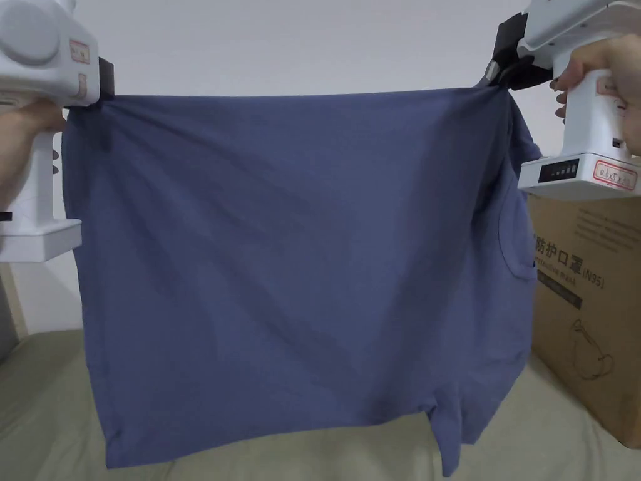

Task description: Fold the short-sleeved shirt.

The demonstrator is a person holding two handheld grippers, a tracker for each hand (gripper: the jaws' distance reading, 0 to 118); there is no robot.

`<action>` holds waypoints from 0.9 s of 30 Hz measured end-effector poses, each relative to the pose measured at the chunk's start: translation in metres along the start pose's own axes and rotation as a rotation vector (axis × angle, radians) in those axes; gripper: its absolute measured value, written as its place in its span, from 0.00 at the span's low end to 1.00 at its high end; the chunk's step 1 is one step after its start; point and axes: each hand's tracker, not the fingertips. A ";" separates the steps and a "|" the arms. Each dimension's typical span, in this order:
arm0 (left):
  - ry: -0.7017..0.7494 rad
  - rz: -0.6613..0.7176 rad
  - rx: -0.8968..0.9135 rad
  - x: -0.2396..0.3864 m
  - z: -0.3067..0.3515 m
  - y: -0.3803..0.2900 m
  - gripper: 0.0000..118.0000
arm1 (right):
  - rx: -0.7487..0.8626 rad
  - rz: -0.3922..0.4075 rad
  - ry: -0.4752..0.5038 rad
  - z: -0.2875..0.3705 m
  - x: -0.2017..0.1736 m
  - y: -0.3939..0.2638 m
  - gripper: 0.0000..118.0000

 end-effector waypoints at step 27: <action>-0.061 0.092 -0.792 0.043 -0.051 -0.460 0.02 | -0.688 -0.059 -0.199 -0.146 0.132 -0.419 0.03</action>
